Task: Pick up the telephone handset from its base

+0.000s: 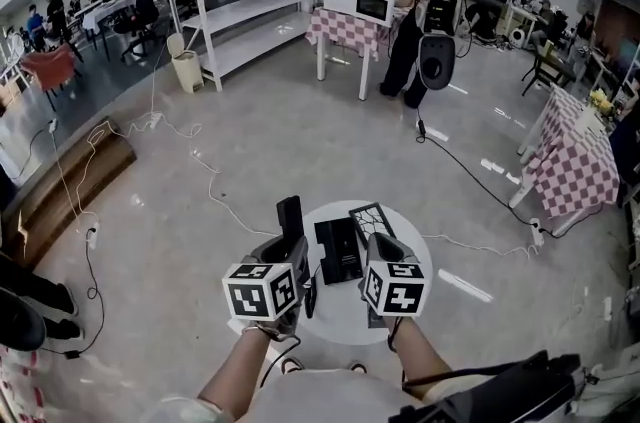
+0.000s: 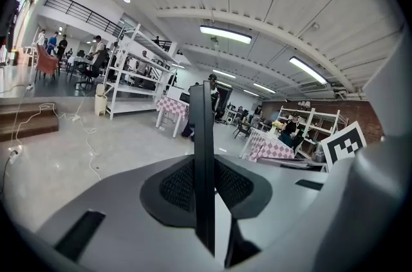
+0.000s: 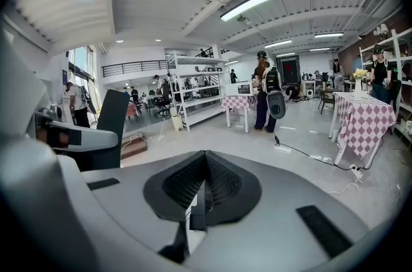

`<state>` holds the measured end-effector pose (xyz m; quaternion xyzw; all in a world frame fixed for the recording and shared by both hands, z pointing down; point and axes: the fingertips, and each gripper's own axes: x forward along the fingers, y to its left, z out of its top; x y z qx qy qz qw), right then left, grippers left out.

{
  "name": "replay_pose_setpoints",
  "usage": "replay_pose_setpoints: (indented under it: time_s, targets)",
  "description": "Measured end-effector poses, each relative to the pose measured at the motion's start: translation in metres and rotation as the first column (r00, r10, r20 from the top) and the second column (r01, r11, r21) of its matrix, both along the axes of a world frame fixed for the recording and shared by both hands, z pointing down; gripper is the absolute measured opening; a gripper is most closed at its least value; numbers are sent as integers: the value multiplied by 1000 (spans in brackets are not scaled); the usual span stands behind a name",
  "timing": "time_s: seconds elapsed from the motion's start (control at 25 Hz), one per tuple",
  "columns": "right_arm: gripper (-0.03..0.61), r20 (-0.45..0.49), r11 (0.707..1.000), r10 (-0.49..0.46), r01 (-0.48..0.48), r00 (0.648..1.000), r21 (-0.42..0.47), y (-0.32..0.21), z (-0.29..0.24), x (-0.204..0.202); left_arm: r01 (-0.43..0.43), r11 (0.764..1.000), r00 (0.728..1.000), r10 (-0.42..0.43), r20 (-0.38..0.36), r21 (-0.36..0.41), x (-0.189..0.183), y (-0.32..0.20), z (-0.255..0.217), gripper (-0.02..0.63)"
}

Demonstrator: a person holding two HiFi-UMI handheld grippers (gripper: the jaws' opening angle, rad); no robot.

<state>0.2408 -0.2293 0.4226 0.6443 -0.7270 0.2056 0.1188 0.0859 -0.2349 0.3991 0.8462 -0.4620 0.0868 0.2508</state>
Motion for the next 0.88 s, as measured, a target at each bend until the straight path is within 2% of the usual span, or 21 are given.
replay_pose_setpoints:
  time_s: [0.2,0.4,0.88]
  targets:
    - [21,18,999,-39,39,999,11,3,-3,-3,10,1000,1000,-10,19,10,10,4,0,86]
    - [22,-33,998,-64,65,997,23,7,-6,2,15,1000,1000,-15,9,11,19,8,1,86]
    - [23,-23,997,-75,75,997,9,14,-5,15,16,1000,1000,-16,17,-7,34,15,4,86]
